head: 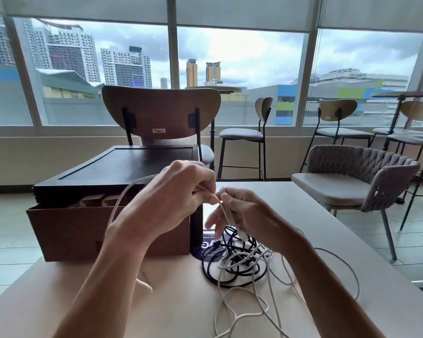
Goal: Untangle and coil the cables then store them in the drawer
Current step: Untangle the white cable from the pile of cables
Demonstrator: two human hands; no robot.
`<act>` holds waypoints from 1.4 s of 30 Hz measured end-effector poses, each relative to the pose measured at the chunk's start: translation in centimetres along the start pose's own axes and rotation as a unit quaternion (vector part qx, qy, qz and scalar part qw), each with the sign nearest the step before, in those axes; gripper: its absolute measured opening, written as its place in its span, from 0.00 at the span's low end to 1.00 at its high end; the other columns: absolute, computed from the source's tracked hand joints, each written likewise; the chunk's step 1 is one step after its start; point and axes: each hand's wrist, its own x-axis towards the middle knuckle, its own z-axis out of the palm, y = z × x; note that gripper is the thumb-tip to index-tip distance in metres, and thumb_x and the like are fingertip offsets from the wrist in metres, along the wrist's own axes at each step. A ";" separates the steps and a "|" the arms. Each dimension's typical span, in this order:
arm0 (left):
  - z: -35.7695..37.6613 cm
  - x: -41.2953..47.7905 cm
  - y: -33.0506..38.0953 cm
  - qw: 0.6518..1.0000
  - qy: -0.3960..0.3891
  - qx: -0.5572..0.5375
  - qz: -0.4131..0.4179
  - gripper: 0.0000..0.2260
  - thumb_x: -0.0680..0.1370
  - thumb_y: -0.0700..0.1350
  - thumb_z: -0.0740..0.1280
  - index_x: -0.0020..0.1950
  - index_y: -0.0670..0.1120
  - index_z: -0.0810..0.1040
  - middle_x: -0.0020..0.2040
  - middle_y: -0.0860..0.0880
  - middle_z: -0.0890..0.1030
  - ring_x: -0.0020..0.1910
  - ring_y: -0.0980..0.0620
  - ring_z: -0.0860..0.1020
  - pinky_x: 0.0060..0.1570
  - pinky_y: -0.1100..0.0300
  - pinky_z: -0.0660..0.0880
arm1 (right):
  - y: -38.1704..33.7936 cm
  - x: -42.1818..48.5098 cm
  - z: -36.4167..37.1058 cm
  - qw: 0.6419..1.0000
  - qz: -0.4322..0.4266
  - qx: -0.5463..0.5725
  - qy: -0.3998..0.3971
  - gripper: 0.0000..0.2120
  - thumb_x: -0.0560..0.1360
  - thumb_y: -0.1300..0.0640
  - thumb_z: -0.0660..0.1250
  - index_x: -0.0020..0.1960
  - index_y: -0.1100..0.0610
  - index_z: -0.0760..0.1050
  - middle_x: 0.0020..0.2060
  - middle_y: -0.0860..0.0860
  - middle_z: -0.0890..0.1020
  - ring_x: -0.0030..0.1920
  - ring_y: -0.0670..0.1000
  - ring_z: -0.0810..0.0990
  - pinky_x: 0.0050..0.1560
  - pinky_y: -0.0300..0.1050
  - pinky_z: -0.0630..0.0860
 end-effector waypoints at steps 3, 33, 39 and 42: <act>-0.7 -0.2 -0.9 0.999 0.049 -0.017 -0.013 0.06 0.70 0.51 0.76 0.41 0.51 0.82 0.38 0.59 0.80 0.41 0.65 0.79 0.43 0.72 0.73 | -0.5 -0.4 -0.5 0.999 0.003 0.040 -0.027 0.13 0.85 0.61 0.51 0.51 0.64 0.72 0.35 0.60 0.81 0.32 0.54 0.76 0.34 0.41 0.73; 3.8 0.4 -1.2 0.992 0.066 -0.090 -0.059 0.12 0.80 0.43 0.69 0.62 0.49 0.82 0.45 0.61 0.82 0.44 0.69 0.79 0.44 0.78 0.70 | -1.7 -0.5 -1.9 0.872 -0.106 0.478 0.014 0.16 0.78 0.65 0.57 0.56 0.68 0.81 0.56 0.61 0.83 0.54 0.54 0.85 0.50 0.42 0.82; 3.7 0.2 -1.8 0.994 0.038 -0.073 -0.078 0.09 0.80 0.44 0.70 0.58 0.52 0.84 0.45 0.60 0.83 0.44 0.67 0.79 0.42 0.77 0.69 | -1.6 -0.5 -1.9 0.864 -0.066 0.500 -0.003 0.15 0.78 0.65 0.58 0.57 0.71 0.79 0.66 0.67 0.75 0.58 0.56 0.83 0.47 0.40 0.82; 3.7 0.2 -2.0 0.993 0.045 -0.070 -0.078 0.07 0.80 0.44 0.69 0.56 0.50 0.85 0.44 0.60 0.82 0.46 0.64 0.79 0.44 0.75 0.70 | -1.6 -0.6 -2.2 0.856 -0.050 0.514 -0.022 0.16 0.79 0.64 0.56 0.56 0.71 0.79 0.62 0.66 0.78 0.40 0.47 0.82 0.41 0.38 0.79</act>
